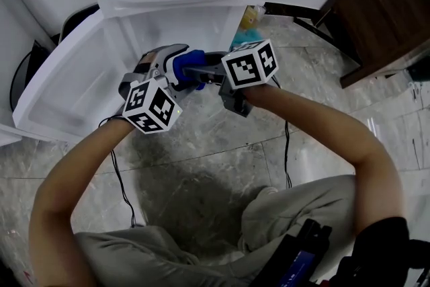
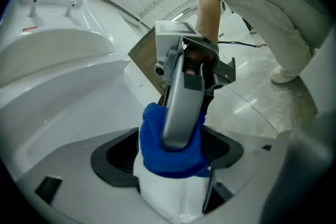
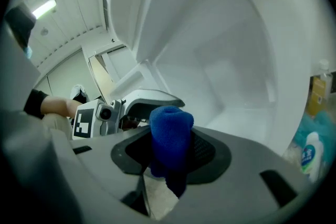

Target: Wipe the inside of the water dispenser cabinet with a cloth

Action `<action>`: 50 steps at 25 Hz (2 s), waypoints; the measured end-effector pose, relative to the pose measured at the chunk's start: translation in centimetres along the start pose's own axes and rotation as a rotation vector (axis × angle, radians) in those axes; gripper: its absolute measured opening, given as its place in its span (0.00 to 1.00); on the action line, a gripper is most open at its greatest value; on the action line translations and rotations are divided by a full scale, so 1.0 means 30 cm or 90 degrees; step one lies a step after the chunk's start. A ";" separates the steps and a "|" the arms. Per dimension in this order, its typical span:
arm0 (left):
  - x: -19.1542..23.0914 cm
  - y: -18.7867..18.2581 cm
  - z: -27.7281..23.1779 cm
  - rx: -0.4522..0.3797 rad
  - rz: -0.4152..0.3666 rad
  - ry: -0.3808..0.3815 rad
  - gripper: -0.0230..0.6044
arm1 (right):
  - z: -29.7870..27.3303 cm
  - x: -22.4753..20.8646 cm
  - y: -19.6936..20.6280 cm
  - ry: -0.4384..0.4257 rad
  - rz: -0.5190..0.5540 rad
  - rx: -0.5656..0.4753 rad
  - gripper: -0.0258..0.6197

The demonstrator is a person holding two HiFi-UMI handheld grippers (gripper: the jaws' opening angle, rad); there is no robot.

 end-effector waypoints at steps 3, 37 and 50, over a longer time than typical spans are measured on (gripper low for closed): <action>0.000 -0.001 -0.017 -0.005 0.003 0.013 0.60 | -0.003 0.011 -0.008 0.000 0.036 -0.005 0.27; 0.074 0.311 -0.167 0.151 0.076 0.022 0.31 | 0.162 -0.107 0.067 0.029 0.477 0.055 0.04; 0.149 0.490 -0.536 0.212 0.065 -0.030 0.31 | 0.256 -0.204 0.254 0.002 0.426 0.117 0.04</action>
Point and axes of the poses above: the fingertips, and each gripper's own axes: z backward along the fingers, x to its left, y out of its underside, the point moved 8 cm from there along z, backward along the fingers, and after that the axes turned 14 degrees about -x, right-handed, at the moved point
